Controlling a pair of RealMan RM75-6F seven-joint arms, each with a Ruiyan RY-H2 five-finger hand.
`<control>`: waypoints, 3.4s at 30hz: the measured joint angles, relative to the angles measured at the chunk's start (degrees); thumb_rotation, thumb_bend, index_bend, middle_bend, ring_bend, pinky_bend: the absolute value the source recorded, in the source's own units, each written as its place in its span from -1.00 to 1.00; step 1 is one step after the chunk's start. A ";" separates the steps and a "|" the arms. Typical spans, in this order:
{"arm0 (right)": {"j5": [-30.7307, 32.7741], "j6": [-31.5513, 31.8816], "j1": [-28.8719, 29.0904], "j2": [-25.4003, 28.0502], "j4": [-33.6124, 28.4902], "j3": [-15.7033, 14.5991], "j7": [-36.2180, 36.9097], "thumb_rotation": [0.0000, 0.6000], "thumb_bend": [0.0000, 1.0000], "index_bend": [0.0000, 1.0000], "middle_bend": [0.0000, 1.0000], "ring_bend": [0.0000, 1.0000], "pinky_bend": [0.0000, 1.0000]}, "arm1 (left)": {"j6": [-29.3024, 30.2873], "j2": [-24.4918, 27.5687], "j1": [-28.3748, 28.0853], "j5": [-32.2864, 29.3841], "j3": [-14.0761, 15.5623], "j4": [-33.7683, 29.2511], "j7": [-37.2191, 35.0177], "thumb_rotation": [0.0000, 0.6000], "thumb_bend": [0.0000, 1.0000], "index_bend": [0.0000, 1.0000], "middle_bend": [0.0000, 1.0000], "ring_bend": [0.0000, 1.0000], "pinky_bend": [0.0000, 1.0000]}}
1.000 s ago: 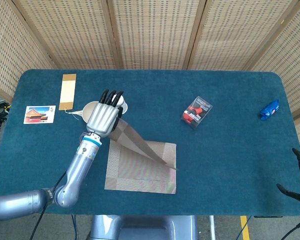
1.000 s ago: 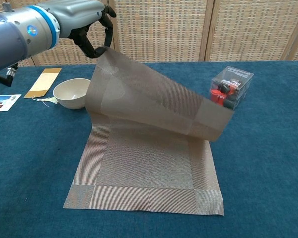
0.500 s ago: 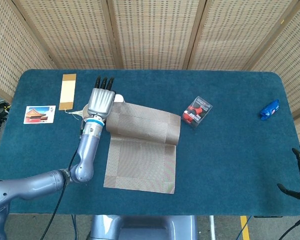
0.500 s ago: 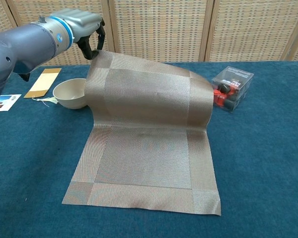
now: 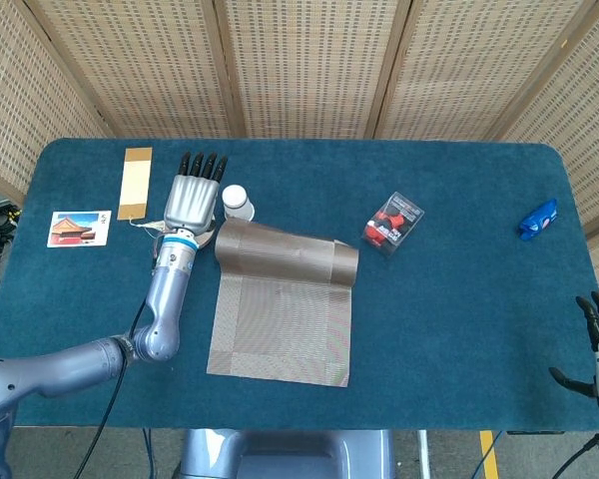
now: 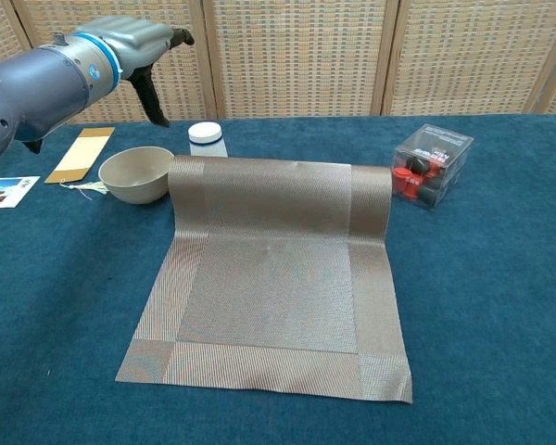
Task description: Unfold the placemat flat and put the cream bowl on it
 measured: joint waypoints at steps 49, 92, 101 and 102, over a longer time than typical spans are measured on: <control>-10.14 3.78 0.49 -0.61 0.40 -2.49 0.80 1.00 -0.88 -0.68 -1.00 -1.00 -1.00 | 38.39 24.24 48.29 47.49 35.10 -24.02 -36.72 1.00 -0.71 -1.00 -1.00 -1.00 -1.00; -20.32 -20.30 23.03 -18.41 -1.45 -6.25 -1.00 1.00 -0.86 -0.84 -1.00 -1.00 -1.00 | 32.46 23.83 52.37 50.47 27.88 -20.43 -37.57 1.00 -0.70 -1.00 -1.00 -1.00 -1.00; -18.56 -20.18 23.56 -24.08 0.60 -5.99 -1.22 1.00 -0.80 -0.83 -1.00 -1.00 -1.00 | 30.76 23.61 52.48 49.81 27.21 -20.18 -37.63 1.00 -0.70 -1.00 -1.00 -1.00 -1.00; -18.31 -20.24 23.64 -24.90 0.96 -5.94 -1.29 1.00 -0.77 -0.83 -1.00 -1.00 -1.00 | 30.41 23.59 52.46 49.61 27.07 -20.09 -37.57 1.00 -0.69 -1.00 -1.00 -1.00 -1.00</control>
